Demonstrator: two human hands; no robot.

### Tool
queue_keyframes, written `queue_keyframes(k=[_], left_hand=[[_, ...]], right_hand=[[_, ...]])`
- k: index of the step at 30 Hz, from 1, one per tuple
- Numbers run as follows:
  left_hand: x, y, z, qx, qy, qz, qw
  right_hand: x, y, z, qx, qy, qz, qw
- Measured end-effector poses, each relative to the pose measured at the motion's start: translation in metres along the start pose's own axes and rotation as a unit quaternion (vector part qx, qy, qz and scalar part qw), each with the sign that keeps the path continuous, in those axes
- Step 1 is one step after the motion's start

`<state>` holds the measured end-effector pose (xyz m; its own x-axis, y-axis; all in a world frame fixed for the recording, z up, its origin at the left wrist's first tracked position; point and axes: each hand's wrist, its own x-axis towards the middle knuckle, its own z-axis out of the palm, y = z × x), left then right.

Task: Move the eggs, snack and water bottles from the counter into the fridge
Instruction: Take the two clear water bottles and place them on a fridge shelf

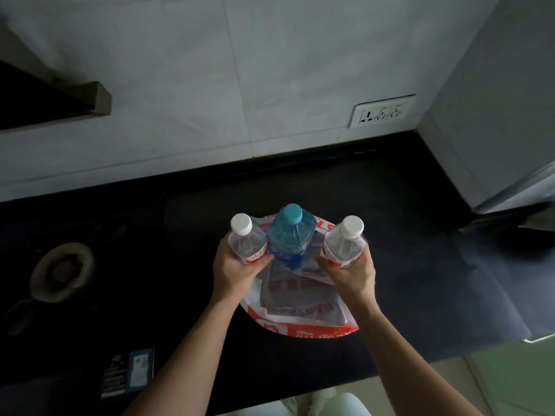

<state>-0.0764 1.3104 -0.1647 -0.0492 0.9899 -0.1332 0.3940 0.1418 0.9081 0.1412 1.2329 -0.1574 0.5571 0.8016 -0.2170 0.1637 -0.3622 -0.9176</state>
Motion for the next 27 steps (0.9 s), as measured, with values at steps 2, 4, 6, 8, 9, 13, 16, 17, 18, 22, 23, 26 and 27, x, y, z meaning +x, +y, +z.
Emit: queue_keyframes(k=[2,4,6,8,9,13,16,17,18,22,23,26,27], left_hand=[[0.001,0.000,-0.003,-0.006,-0.006,-0.004,1.000],[-0.002,0.005,-0.008,-0.023,-0.010,-0.007,1.000],[-0.010,0.014,-0.016,-0.039,-0.012,0.010,0.999],[-0.021,0.025,-0.025,-0.053,-0.019,0.032,0.998],[-0.026,0.030,-0.030,-0.063,-0.024,0.043,0.997],[-0.046,0.056,-0.047,-0.114,-0.053,0.076,0.989],[-0.056,0.073,-0.048,-0.134,-0.071,0.099,0.983],[-0.058,0.078,-0.047,-0.137,-0.071,0.102,0.983],[-0.061,0.083,-0.046,-0.143,-0.073,0.106,0.981],[-0.071,0.103,-0.039,-0.171,-0.069,0.124,0.975],[-0.074,0.107,-0.039,-0.181,-0.061,0.124,0.974],[-0.083,0.113,-0.039,-0.199,-0.046,0.117,0.972],[-0.085,0.113,-0.040,-0.203,-0.040,0.109,0.972]], right_hand=[[-0.001,-0.003,0.001,-0.003,0.005,-0.009,1.000],[-0.004,-0.007,0.000,-0.001,0.007,-0.021,1.000],[-0.008,-0.014,-0.002,0.007,0.013,-0.035,0.999],[-0.014,-0.025,-0.006,0.015,0.018,-0.057,0.998],[-0.016,-0.032,-0.009,0.019,0.017,-0.069,0.997],[-0.027,-0.057,-0.020,0.052,0.003,-0.114,0.992],[-0.036,-0.076,-0.029,0.076,-0.015,-0.141,0.987],[-0.039,-0.082,-0.032,0.080,-0.020,-0.151,0.985],[-0.043,-0.087,-0.034,0.084,-0.023,-0.158,0.984],[-0.060,-0.103,-0.040,0.093,-0.021,-0.167,0.981],[-0.065,-0.104,-0.041,0.095,-0.023,-0.162,0.982],[-0.076,-0.102,-0.044,0.086,-0.041,-0.158,0.983],[-0.078,-0.099,-0.044,0.079,-0.048,-0.157,0.983]])
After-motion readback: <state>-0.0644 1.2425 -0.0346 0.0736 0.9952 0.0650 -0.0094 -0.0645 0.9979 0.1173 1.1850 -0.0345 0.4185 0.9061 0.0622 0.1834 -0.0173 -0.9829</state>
